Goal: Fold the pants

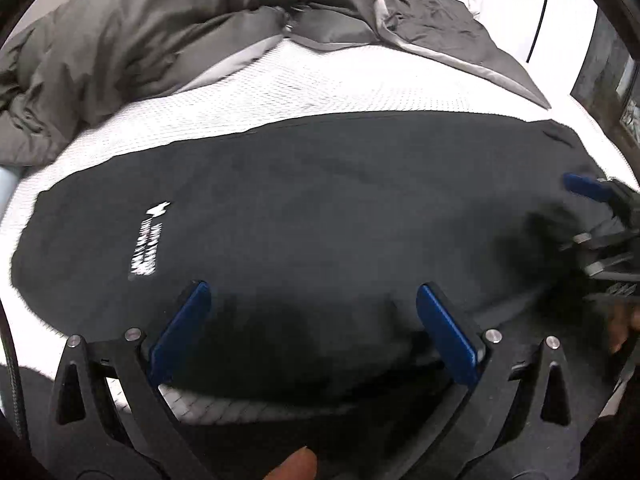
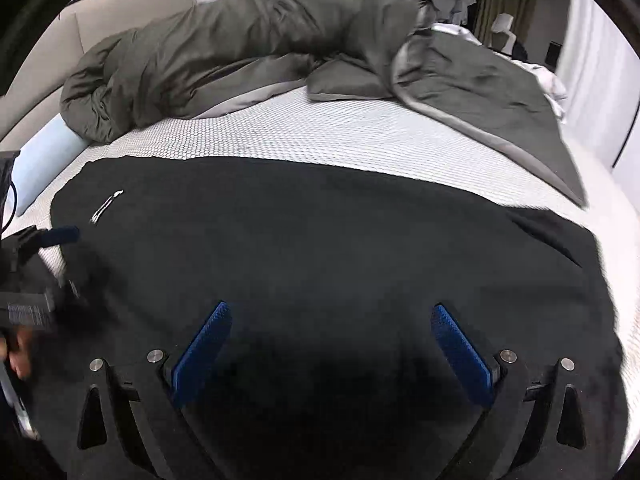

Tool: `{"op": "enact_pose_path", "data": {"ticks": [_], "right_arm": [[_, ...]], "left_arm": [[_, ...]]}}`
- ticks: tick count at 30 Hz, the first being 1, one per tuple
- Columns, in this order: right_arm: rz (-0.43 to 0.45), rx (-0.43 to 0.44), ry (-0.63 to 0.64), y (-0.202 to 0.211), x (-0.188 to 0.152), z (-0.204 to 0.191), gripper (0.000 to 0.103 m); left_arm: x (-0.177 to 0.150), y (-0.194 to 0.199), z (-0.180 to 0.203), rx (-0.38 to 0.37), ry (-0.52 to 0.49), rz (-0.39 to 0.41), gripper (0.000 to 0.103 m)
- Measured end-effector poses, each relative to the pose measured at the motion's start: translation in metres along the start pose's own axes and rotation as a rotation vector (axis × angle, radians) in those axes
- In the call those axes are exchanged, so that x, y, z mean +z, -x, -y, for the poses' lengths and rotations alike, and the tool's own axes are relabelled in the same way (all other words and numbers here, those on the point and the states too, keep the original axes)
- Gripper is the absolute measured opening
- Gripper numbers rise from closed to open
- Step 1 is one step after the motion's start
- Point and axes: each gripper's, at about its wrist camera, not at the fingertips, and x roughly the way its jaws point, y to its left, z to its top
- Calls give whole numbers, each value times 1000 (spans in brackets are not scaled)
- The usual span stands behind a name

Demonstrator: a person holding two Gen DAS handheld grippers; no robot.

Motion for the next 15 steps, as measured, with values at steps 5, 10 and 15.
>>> {"op": "enact_pose_path", "data": {"ticks": [5, 10, 15], "right_arm": [[-127, -40, 163, -52, 5, -24, 102], [-133, -181, 66, -33, -7, 61, 102], [-174, -455, -221, -21, -35, 194, 102]], "left_arm": [[1, -34, -1, 11, 19, -66, 102], [-4, -43, -15, 2, 25, -81, 102], [-7, -38, -41, 74, 72, -86, 103]]}}
